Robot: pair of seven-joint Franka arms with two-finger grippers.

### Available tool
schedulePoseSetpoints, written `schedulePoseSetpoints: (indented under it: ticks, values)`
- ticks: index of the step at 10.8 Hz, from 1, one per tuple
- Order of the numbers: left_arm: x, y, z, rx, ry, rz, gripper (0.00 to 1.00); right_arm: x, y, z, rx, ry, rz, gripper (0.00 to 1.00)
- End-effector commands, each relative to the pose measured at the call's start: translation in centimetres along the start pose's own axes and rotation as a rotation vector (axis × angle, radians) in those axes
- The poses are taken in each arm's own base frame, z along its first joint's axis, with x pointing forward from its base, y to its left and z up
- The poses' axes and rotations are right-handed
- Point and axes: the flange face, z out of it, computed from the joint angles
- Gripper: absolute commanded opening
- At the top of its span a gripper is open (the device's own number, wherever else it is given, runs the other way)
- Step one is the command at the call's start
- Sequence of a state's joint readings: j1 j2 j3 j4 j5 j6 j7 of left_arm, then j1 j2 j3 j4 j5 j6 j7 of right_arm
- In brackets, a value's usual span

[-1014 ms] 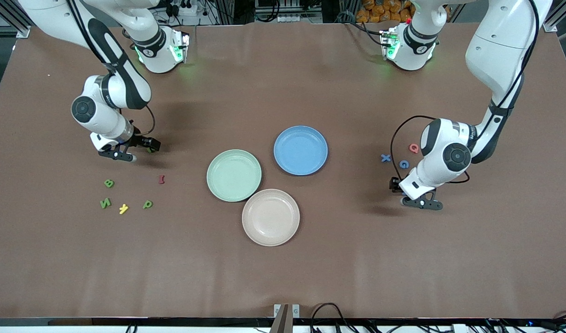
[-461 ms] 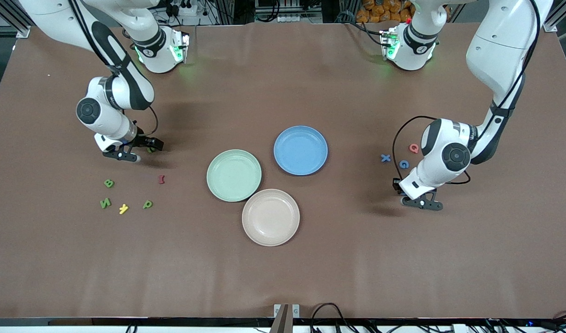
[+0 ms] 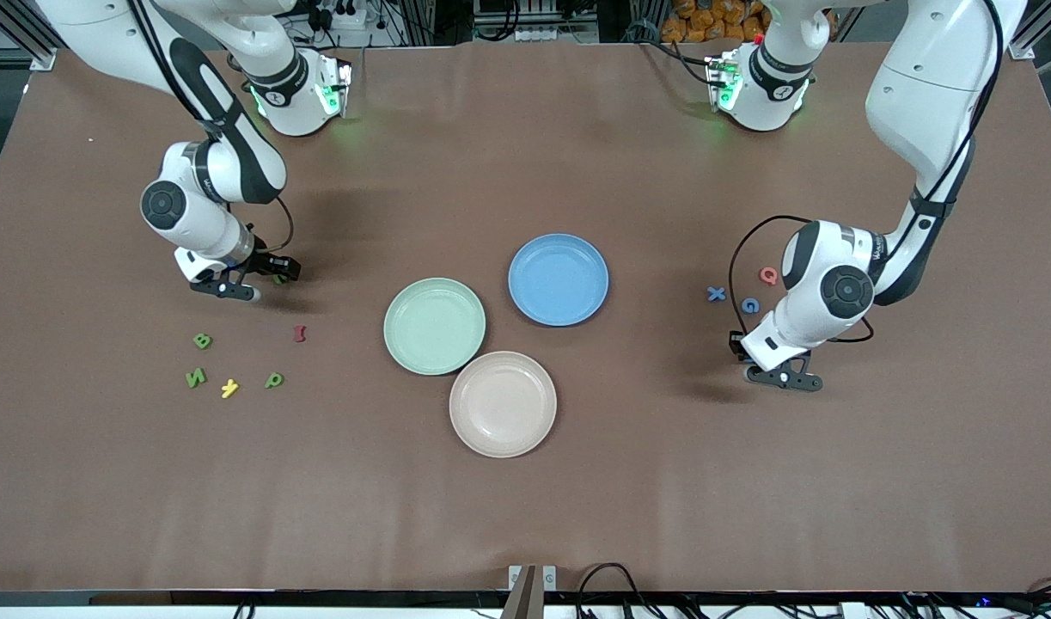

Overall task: Sort letters by color into matching plates
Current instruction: 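Grasp the green u with the right gripper while the left gripper lifts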

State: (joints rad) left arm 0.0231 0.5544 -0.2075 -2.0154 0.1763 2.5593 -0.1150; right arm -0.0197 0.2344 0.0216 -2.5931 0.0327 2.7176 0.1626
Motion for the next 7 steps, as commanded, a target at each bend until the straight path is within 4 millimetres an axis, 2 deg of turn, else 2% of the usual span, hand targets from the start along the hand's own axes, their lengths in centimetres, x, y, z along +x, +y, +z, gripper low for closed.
schedulePoseSetpoints:
  ticks: [1,3,7]
  values:
    - [0.1,-0.2,0.1,0.017,0.011,0.014,0.0,-0.7,0.1,-0.1,0.003,0.008,-0.011,0.63]
    - [0.2,-0.1,-0.2,0.018,0.014,0.017,0.0,-0.7,0.1,-0.1,0.003,0.008,-0.011,0.6]
    - [0.4,0.8,-1.4,0.019,0.03,0.028,0.0,-0.7,0.1,-0.1,0.003,0.007,-0.011,0.48]
